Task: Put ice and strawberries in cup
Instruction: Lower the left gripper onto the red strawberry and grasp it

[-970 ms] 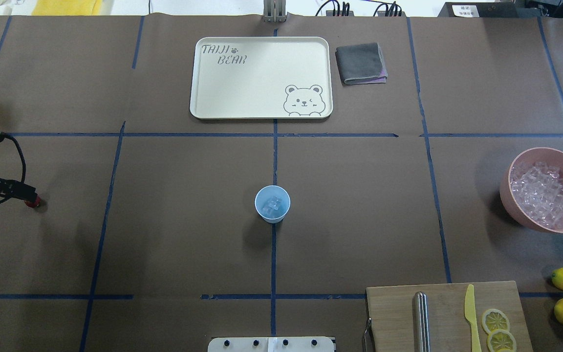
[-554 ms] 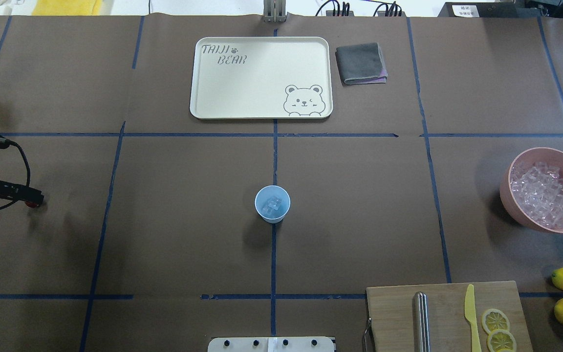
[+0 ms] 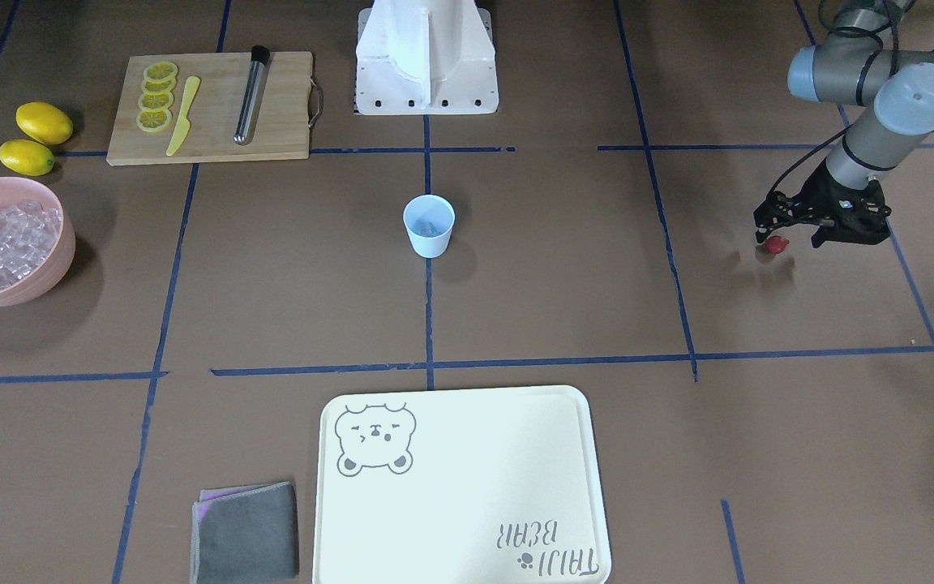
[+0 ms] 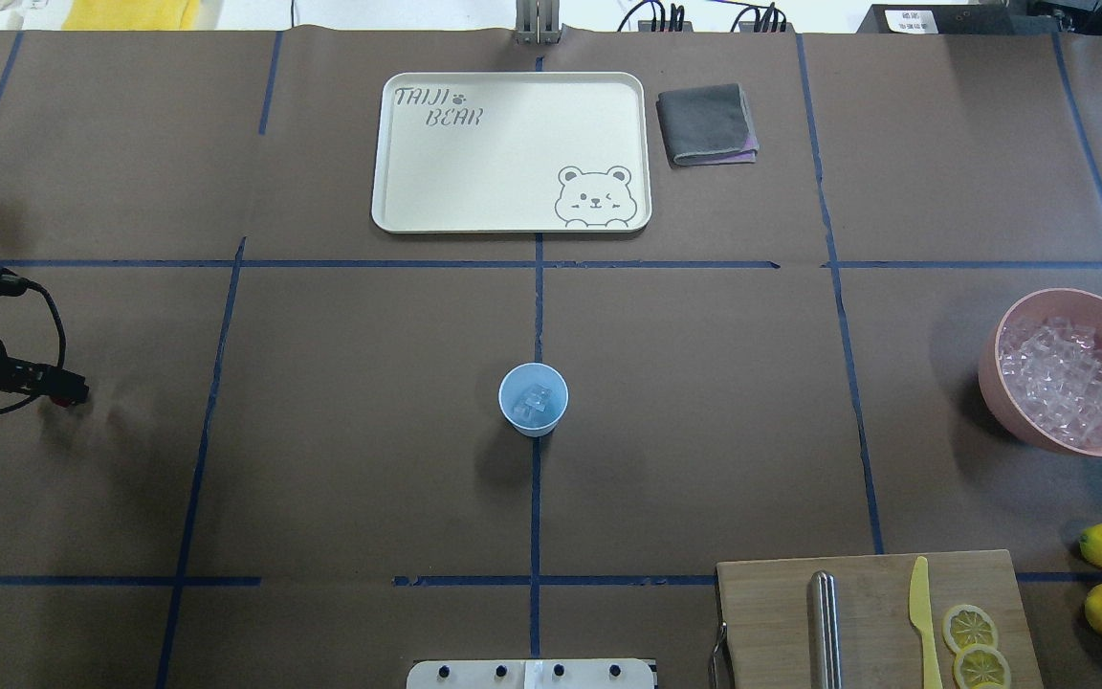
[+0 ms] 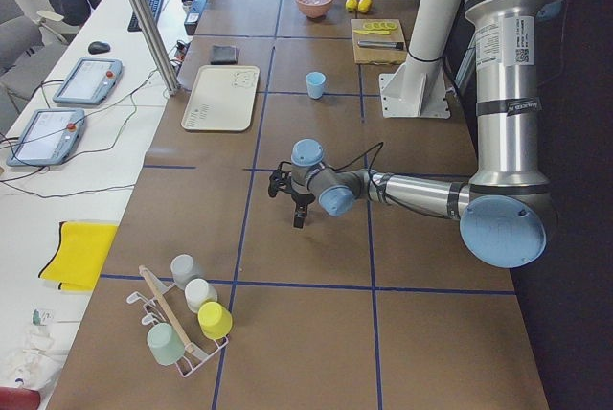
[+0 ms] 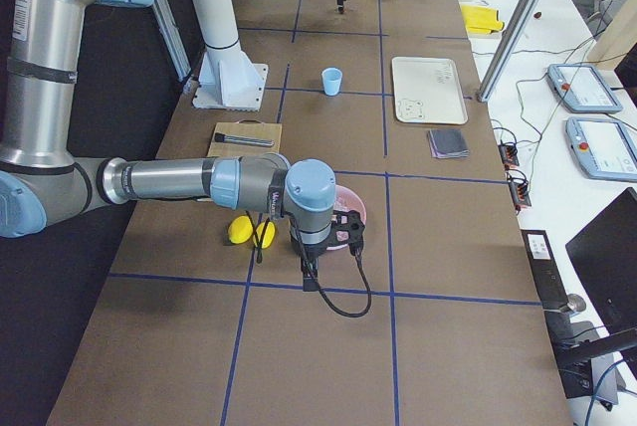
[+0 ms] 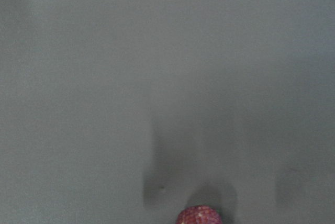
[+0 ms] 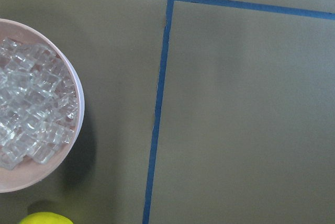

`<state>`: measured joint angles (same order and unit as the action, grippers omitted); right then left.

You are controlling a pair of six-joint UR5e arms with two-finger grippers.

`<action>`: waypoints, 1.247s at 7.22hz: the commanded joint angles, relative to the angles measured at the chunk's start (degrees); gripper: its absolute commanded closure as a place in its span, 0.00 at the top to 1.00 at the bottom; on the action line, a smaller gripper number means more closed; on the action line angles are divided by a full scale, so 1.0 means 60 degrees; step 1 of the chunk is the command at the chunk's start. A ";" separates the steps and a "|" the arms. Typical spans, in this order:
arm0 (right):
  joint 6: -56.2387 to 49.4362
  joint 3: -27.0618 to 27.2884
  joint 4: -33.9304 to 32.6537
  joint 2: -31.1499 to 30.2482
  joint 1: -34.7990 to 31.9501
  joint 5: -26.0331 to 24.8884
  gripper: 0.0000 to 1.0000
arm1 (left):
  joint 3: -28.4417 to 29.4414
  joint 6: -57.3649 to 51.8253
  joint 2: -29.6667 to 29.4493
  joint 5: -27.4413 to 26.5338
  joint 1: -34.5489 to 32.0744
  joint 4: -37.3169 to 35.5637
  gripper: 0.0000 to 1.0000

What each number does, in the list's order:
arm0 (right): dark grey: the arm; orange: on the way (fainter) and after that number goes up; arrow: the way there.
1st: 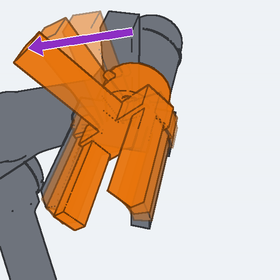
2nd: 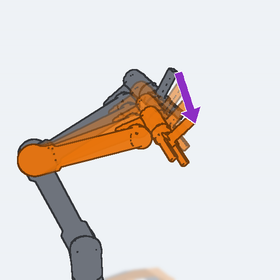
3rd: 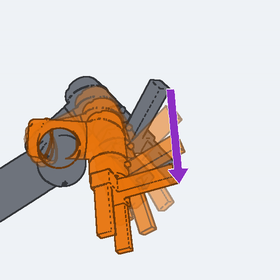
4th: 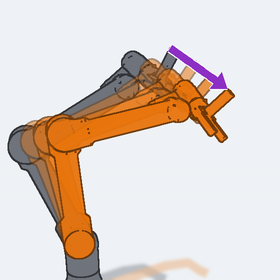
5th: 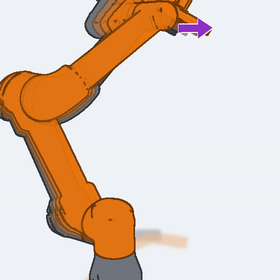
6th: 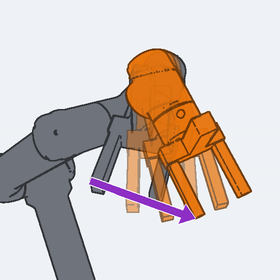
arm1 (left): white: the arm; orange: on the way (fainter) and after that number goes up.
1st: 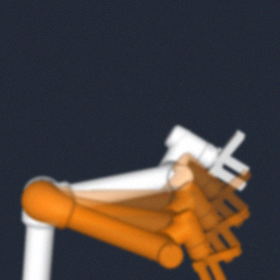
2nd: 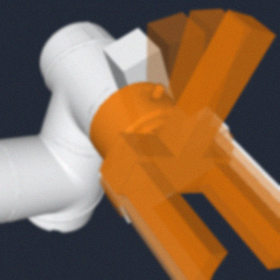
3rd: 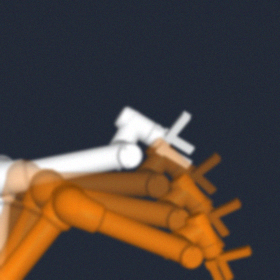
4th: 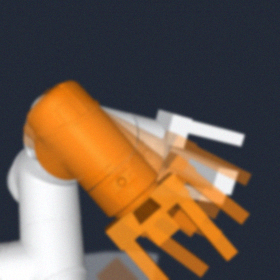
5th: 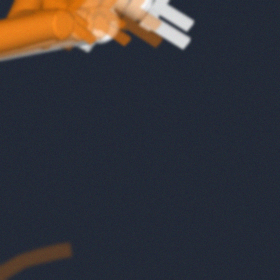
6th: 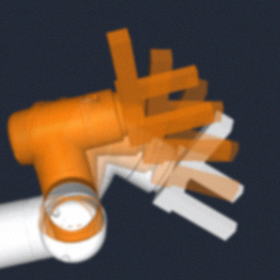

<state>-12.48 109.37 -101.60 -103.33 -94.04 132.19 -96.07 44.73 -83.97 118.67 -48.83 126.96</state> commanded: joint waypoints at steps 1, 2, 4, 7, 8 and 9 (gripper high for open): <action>0.0000 -0.0006 0.0000 0.0010 0.0000 0.0000 0.99 | 0.0044 0.0016 -0.0081 0.0011 0.0096 0.0007 0.80; 0.0000 -0.0006 0.0000 0.0010 -0.0014 0.0000 0.99 | 0.0044 0.0031 -0.0125 0.0011 0.0096 0.0007 0.70; 0.0000 -0.0006 0.0000 0.0040 -0.0014 0.0000 0.99 | 0.0030 0.0045 -0.0213 0.0026 0.0096 0.0007 0.33; 0.0000 -0.0006 0.0000 0.0040 -0.0014 0.0000 0.99 | -0.0247 -0.0028 -0.0199 0.0069 0.0053 -0.0023 0.02; 0.0000 0.0008 0.0000 0.0040 -0.0015 0.0000 0.99 | -0.0713 -0.0013 -0.0213 0.0143 0.0038 -0.0168 0.00; 0.0000 0.0009 0.0000 0.0040 -0.0015 0.0000 0.99 | -0.1283 -0.0013 -0.0242 0.0158 0.0052 -0.0822 0.00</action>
<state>-12.48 109.38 -101.60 -103.10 -94.12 132.19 -100.23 44.64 -85.28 119.38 -48.52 125.22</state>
